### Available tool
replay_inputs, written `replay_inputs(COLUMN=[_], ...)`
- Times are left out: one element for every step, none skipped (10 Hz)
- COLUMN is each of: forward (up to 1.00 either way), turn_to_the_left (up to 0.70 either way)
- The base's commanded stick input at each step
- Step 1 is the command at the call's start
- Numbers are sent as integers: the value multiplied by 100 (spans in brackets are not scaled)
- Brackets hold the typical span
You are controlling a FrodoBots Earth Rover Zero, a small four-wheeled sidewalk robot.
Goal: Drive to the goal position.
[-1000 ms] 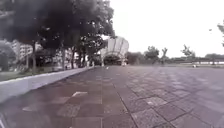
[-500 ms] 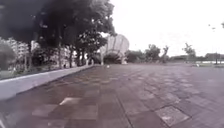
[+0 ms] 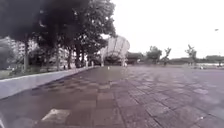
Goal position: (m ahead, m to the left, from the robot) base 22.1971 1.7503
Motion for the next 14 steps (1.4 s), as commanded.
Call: replay_inputs(forward=[100, 100, 100, 100, 100, 100, 100, 100, 100, 100, 100, 100, 100, 100], turn_to_the_left=[0, 0, 0, 0, 0, 0, 0, 0, 0, 0, 0, 0, 0, 0])
